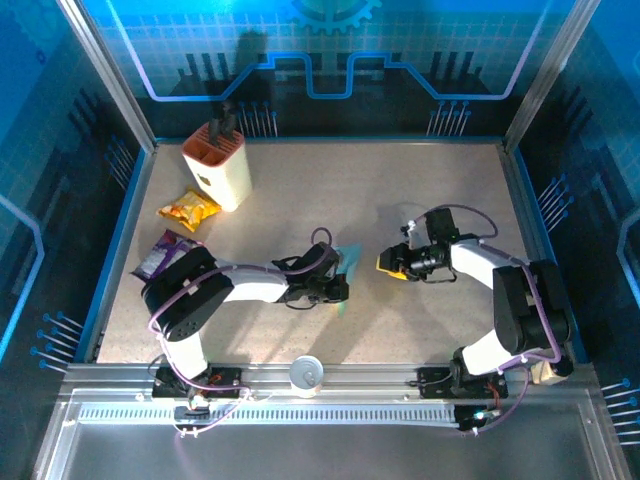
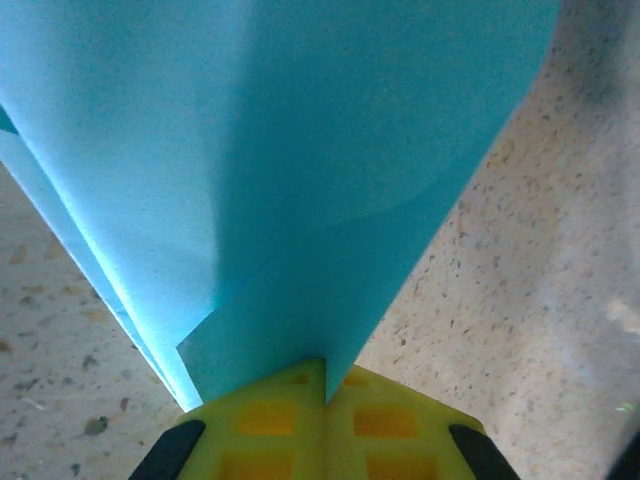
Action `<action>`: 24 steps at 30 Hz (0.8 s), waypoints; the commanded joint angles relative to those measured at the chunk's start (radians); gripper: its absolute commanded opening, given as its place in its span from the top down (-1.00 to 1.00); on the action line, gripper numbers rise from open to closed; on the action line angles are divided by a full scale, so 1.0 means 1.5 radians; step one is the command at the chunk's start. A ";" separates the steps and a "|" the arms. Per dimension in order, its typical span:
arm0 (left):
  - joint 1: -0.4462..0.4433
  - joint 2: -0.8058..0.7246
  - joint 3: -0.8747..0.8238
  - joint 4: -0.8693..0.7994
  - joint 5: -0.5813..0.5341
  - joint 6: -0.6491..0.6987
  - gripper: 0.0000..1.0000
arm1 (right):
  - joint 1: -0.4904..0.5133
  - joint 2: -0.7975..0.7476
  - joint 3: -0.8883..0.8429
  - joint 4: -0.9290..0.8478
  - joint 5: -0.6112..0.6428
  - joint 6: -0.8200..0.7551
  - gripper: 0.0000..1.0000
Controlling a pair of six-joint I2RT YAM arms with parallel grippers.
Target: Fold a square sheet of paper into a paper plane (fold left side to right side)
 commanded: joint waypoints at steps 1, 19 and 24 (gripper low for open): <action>0.018 -0.016 -0.050 0.127 0.061 -0.060 1.00 | 0.033 -0.015 -0.023 0.073 -0.025 0.038 -0.05; 0.035 -0.054 -0.175 0.345 0.091 -0.112 1.00 | 0.176 0.008 -0.015 0.204 0.035 0.121 -0.05; 0.034 -0.026 -0.192 0.402 0.095 -0.142 1.00 | 0.192 0.028 -0.012 0.233 0.048 0.143 -0.06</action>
